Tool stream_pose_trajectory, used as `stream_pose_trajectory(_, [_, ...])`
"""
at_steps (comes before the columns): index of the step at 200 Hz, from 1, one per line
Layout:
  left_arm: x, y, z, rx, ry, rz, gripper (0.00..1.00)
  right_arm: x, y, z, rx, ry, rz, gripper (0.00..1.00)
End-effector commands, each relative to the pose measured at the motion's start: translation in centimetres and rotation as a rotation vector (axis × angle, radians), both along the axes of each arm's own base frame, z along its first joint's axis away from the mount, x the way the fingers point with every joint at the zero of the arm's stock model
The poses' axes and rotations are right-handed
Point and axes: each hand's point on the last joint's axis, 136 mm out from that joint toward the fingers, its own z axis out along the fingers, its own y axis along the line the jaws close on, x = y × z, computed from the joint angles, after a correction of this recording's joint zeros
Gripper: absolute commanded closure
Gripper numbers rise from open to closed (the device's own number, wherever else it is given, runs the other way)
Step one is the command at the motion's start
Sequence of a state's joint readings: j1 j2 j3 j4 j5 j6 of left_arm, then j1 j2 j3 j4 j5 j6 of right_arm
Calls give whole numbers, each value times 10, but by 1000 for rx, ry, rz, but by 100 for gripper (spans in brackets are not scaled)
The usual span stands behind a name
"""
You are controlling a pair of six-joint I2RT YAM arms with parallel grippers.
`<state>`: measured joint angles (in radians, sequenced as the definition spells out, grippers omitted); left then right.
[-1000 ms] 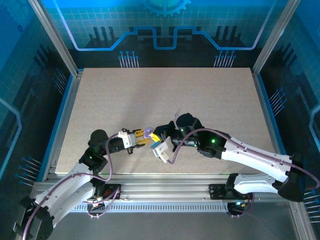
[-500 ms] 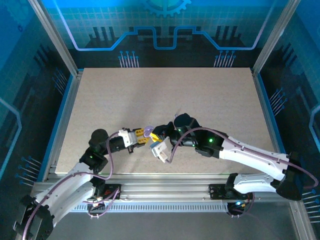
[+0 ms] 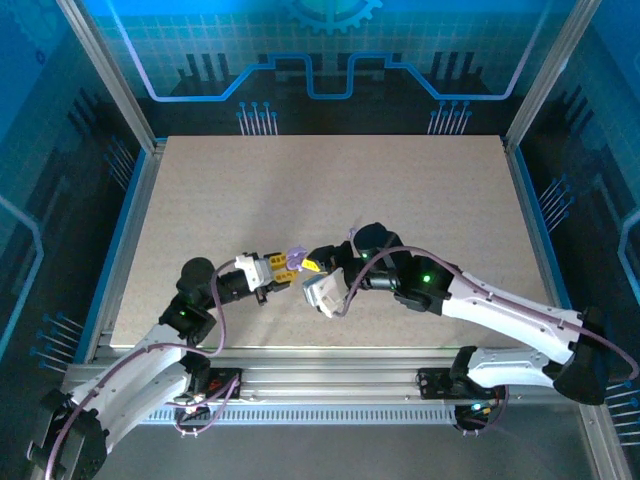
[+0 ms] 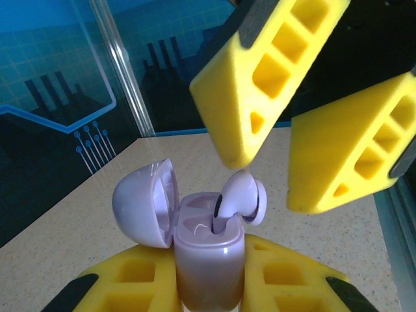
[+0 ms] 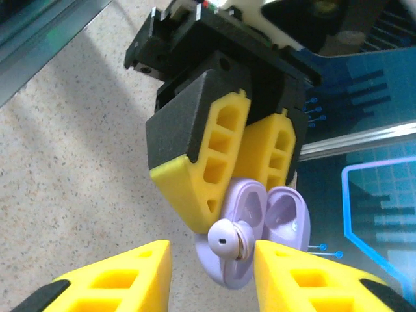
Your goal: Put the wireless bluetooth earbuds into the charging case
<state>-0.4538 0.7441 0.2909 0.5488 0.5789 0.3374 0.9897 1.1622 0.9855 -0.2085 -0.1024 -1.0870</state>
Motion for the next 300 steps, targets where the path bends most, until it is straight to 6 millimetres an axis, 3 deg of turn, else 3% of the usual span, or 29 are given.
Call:
stream_pose_trajectory(1, [8,2,24,-53,-32,40,88,-3,-7,19,113,119,-47,61])
stream_pose_trajectory(26, [11,3,23,-62,-15,55,88,-1,-11,24,185,256,-115,60])
stream_pose_trajectory(77, [10,3,26,-78,-18,50,87,10,-11,4,251,409,-233,60])
stream_pose_trajectory(172, [9,4,30,-88,-19,48,88,18,0,4,279,426,-216,59])
stream_pose_trajectory(300, [11,2,33,-87,-19,48,87,7,14,4,262,446,-130,65])
